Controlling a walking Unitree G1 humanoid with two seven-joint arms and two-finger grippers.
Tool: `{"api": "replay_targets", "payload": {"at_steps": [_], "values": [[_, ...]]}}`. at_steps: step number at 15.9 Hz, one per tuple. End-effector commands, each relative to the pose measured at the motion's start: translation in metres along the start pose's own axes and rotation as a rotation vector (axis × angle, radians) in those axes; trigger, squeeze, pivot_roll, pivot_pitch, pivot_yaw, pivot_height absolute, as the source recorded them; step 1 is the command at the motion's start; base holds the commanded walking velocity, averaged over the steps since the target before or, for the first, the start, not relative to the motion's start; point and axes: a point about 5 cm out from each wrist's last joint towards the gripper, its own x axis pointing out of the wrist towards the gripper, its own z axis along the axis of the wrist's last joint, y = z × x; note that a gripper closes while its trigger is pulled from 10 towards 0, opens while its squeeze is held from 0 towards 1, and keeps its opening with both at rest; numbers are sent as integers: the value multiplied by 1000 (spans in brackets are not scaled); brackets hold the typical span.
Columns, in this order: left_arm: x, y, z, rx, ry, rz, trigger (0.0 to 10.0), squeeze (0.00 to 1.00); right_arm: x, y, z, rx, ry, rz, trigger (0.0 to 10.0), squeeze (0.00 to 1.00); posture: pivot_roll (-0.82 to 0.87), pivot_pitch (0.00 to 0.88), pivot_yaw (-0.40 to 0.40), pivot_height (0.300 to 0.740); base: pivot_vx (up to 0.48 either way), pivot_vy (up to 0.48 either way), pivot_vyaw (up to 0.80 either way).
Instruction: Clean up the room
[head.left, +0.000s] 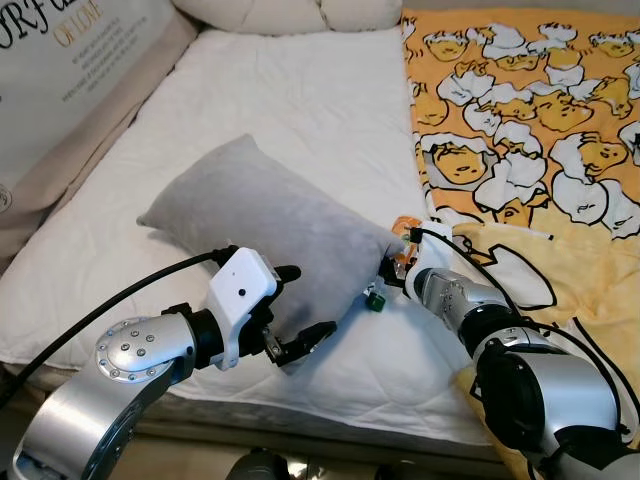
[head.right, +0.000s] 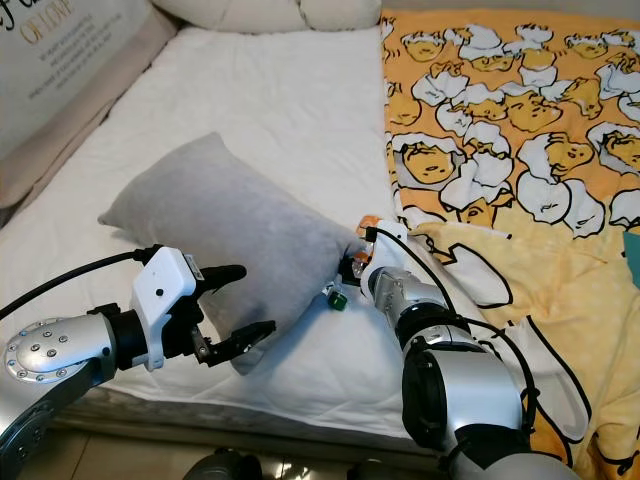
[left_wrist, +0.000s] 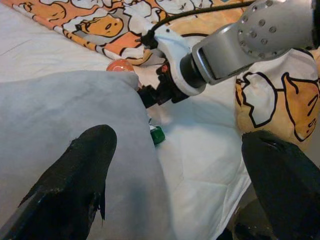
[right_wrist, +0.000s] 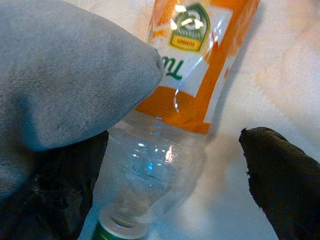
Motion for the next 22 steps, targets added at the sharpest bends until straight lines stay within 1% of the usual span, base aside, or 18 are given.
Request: {"api": "replay_targets", "payload": {"at_steps": [1, 4, 5, 6, 7, 8, 10, 13, 14, 16, 18, 20, 21, 22], "values": [[-2, -2, 5, 20, 4, -14, 10000, 0, 1, 8, -6, 73, 7, 29, 10000, 0, 229, 149, 55, 740, 0, 0, 0], [-7, 0, 5, 28, 21, -9, 10000, 0, 2, 8, -14, 94, 23, 10, 10000, 0, 266, 165, 61, 740, 0, 0, 0], [-15, 2, 6, 41, 42, 0, 10000, 0, 3, 8, -18, 172, 16, -6, 9647, 0, 293, 166, 66, 740, 0, 0, 0], [-16, 2, 6, 42, 45, 3, 10000, 0, 3, 9, -17, 196, 9, 10, 5922, 0, 298, 163, 68, 740, 0, 0, 0], [-16, 2, 6, 43, 46, 3, 10000, 0, 3, 9, -17, 214, 2, 22, 2863, 0, 299, 160, 71, 740, 0, 0, 0], [-16, 2, 6, 42, 47, 3, 10000, 0, 3, 10, -16, 234, -7, 31, 118, 0, 298, 157, 73, 740, 0, 0, 0], [-15, 1, 6, 36, 47, -8, 10000, 0, 3, 10, -14, 249, -21, 41, 0, 0, 273, 141, 76, 740, 0, 0, 0], [-7, 1, 5, 28, 34, -25, 10000, 0, 2, 5, -13, 188, -26, 40, 0, 0, 242, 126, 70, 740, 0, 0, 0], [-4, 1, 4, 25, 32, -28, 10000, 0, 2, 2, -13, 192, -23, 35, 0, 0, 234, 117, 67, 740, 0, 0, 0], [-3, 1, 4, 25, 32, -30, 10000, 0, 2, 0, -13, 195, -23, 33, 0, 0, 232, 116, 67, 740, 0, 0, 0], [1, -1, 2, -29, 29, -40, 10000, 0, 1, -7, -15, 220, -23, 11, 0, 0, 199, 85, 62, 740, 0, 0, 0], [4, -2, 1, -60, 18, -35, 10000, 0, 0, -15, -14, 245, -38, -4, 0, 0, 171, 57, 54, 740, 0, 0, 0], [8, -1, -1, -78, -6, -14, 10000, 0, -1, -25, -11, 274, -60, -6, 0, 0, 142, 30, 46, 740, 0, 0, 0], [14, 4, -1, -60, -47, 37, 10000, 0, -5, -38, -4, 272, -99, -9, 0, 0, 104, 0, 31, 740, 0, 0, 0]]}}
